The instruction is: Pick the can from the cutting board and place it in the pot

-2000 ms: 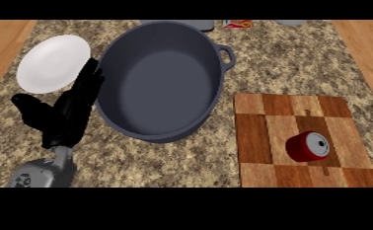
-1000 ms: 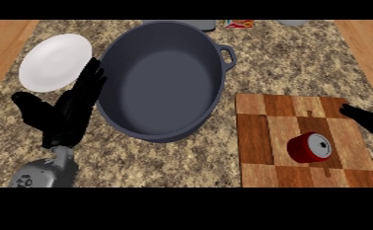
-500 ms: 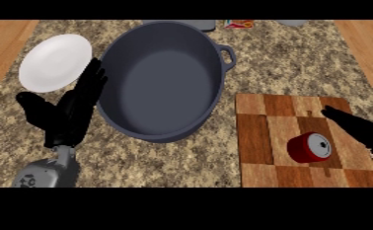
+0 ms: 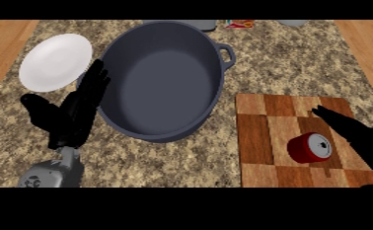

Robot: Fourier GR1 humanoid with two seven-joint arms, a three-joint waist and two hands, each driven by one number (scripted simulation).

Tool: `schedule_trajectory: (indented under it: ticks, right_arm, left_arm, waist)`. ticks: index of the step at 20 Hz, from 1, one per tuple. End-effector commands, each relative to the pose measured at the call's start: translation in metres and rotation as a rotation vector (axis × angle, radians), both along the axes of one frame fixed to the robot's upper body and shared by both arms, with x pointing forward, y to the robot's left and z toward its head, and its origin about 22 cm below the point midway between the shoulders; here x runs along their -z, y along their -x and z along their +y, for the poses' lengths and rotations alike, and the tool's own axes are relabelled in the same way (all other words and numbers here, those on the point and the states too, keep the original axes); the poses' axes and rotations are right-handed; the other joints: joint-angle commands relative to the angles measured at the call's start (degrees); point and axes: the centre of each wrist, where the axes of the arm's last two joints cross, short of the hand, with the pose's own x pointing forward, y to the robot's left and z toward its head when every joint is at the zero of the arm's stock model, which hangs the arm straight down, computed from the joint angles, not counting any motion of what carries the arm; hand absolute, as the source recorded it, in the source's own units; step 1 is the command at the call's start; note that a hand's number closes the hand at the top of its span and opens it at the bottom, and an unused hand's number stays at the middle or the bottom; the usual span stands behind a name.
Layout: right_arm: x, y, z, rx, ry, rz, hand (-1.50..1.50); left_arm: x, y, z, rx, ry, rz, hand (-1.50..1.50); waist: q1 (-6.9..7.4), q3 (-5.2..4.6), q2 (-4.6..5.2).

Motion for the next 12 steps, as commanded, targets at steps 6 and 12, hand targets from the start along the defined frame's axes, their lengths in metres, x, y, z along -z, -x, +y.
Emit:
schedule_trajectory:
  ticks: [6,12]
  right_arm:
    - [0.034,-0.016,0.015,-0.032,0.073,0.033,-1.50]
    - [0.059,-0.012,0.020,-0.008,0.156,0.097,-1.50]
  left_arm:
    - [0.003,0.006,-0.009,0.014,-0.008,0.007,0.00]
    - [-0.002,0.009,0.010,-0.005,-0.003,0.002,0.00]
  waist:
    - [-0.04,-0.03,0.04]
    - [-0.08,-0.03,0.02]
